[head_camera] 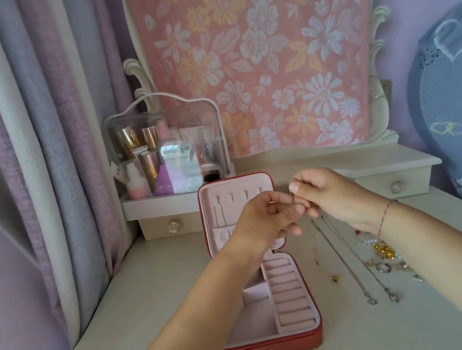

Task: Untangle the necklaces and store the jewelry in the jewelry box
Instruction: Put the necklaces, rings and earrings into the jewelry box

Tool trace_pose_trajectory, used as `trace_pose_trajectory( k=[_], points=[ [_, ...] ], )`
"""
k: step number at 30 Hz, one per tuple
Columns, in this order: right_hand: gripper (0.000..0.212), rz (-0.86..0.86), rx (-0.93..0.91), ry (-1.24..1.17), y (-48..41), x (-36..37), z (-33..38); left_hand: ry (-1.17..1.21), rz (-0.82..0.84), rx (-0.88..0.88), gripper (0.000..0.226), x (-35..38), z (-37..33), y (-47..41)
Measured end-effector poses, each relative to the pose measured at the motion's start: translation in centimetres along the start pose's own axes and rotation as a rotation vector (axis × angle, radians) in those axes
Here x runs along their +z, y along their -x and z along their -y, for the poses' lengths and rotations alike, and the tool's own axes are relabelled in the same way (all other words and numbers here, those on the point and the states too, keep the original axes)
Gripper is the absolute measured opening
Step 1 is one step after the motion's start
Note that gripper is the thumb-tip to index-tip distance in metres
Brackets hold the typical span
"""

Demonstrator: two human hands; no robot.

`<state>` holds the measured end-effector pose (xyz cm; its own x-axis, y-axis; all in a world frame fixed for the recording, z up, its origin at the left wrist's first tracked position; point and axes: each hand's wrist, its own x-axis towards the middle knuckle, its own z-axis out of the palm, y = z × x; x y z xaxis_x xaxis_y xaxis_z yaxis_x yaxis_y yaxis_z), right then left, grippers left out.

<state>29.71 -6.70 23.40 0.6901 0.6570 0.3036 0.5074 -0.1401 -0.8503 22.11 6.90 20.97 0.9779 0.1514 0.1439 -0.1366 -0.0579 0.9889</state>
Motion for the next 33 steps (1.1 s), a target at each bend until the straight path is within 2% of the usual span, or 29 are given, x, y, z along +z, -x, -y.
trace_pose_trajectory(
  k=[3, 10, 17, 23, 27, 33],
  points=[
    [0.018, -0.007, -0.018, -0.02, -0.7, -0.3, 1.0, -0.064, -0.074, 0.034, 0.004, -1.1, -1.0, -0.4],
    [0.009, 0.016, -0.033, -0.036, -2.4, 0.0, 2.6, -0.155, -0.217, 0.13, 0.015, -4.8, -3.3, -0.9],
    [0.009, -0.115, -0.06, 0.016, -4.5, 2.5, 2.9, -0.213, -0.538, 0.214, 0.017, -7.5, -2.5, -1.1],
    [0.012, -0.177, 0.046, 0.101, -6.4, 5.8, 0.0, -0.298, -0.779, 0.231, 0.015, -8.0, 1.2, -1.6],
    [0.018, -0.322, 0.098, 0.271, -7.1, 7.1, -1.3, -0.336, -0.906, 0.185, 0.014, -7.9, 2.5, -2.1],
    [0.017, -0.545, 0.148, 0.496, -7.5, 9.4, -1.6, -0.368, -1.021, 0.107, 0.013, -6.3, 2.9, -2.9]
  ],
)
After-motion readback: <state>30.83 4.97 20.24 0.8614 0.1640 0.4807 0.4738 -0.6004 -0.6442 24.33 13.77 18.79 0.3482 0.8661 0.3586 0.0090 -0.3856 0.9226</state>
